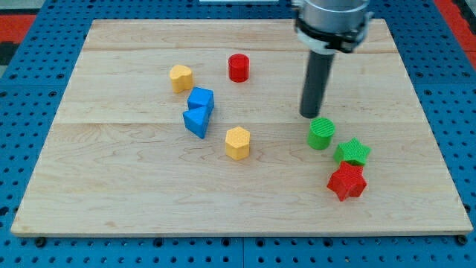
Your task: Move yellow heart along with the blue cube to the top of green blocks
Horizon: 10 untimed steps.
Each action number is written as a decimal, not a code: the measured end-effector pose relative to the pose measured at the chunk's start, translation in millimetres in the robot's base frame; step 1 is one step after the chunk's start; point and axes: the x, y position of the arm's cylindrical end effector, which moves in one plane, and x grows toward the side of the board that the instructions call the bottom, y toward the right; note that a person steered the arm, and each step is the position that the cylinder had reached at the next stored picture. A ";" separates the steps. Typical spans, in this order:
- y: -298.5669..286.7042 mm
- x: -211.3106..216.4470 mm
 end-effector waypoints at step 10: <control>-266.5 -51.5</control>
